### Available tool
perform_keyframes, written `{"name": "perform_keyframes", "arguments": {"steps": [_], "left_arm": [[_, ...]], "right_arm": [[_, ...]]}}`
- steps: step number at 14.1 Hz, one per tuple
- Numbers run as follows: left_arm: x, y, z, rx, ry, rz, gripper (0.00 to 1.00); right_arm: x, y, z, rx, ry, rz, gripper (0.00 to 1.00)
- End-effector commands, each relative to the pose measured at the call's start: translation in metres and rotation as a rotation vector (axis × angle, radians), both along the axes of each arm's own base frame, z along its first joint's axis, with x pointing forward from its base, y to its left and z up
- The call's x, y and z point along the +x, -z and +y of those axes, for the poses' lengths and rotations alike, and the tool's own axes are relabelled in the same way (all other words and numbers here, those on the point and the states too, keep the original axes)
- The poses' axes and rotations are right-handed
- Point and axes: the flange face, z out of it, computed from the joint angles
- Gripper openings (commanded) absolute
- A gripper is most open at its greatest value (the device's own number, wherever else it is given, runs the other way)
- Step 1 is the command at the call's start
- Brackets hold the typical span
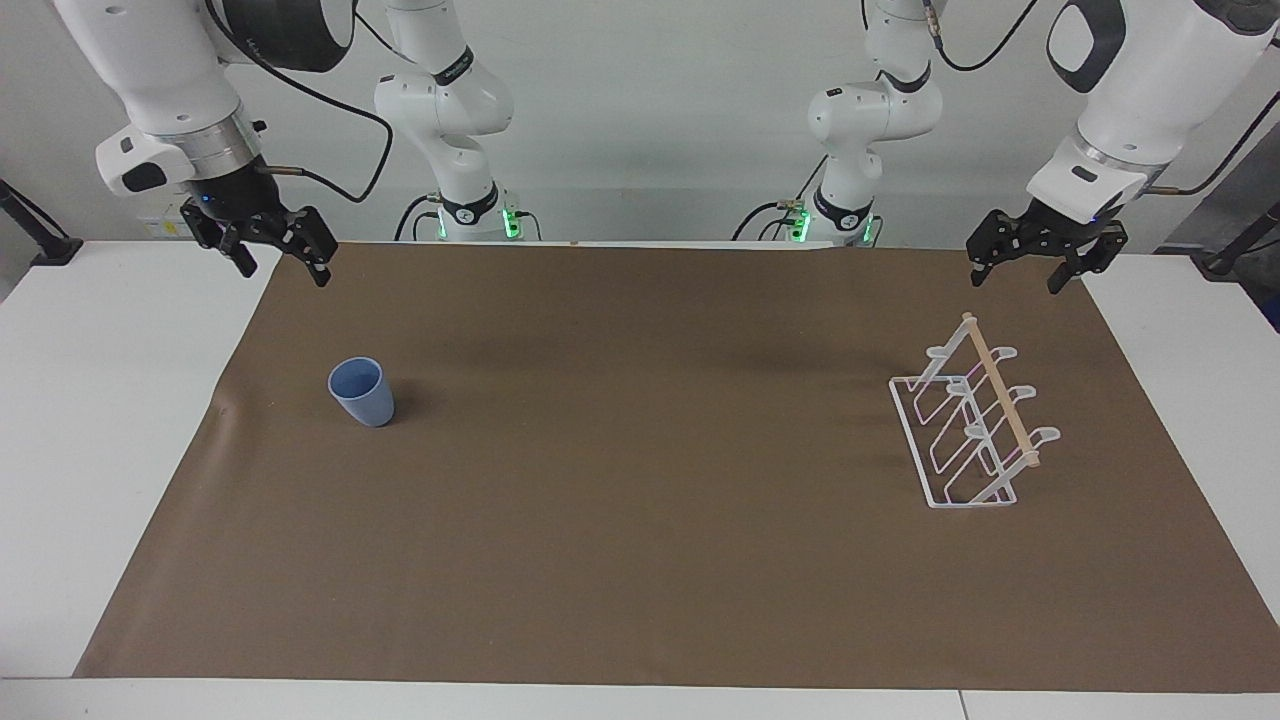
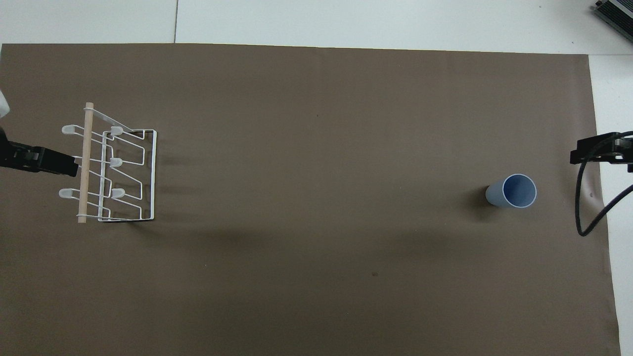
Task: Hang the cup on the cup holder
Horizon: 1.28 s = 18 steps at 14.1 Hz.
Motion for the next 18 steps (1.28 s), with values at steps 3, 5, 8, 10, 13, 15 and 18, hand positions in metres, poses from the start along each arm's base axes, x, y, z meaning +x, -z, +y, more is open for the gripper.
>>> {"name": "perform_keyframes", "arguments": {"steps": [3,5,8,10,13,15,18], "left_arm": [[-0.009,-0.001,0.002,0.004,-0.008,0.009,1.00],[-0.009,-0.001,0.002,0.004,-0.008,0.007,1.00],[-0.009,-0.001,0.002,0.004,-0.008,0.007,1.00],[-0.009,-0.001,0.002,0.004,-0.008,0.007,1.00],[-0.009,-0.001,0.002,0.004,-0.008,0.007,1.00],[-0.009,-0.001,0.002,0.004,-0.008,0.007,1.00],[-0.009,-0.001,0.002,0.004,-0.008,0.007,1.00]], "right_arm": [[-0.011,0.000,-0.001,0.015,0.014,0.007,1.00],[-0.011,0.000,-0.001,0.015,0.013,0.007,1.00],[-0.011,0.000,0.000,0.015,0.009,0.010,1.00],[-0.011,0.000,0.002,0.014,0.006,0.009,1.00],[-0.011,0.003,0.003,0.015,0.006,0.010,1.00],[-0.012,0.018,0.005,0.013,0.002,-0.039,1.00],[-0.015,0.067,0.020,0.012,-0.022,-0.065,1.00]]}}
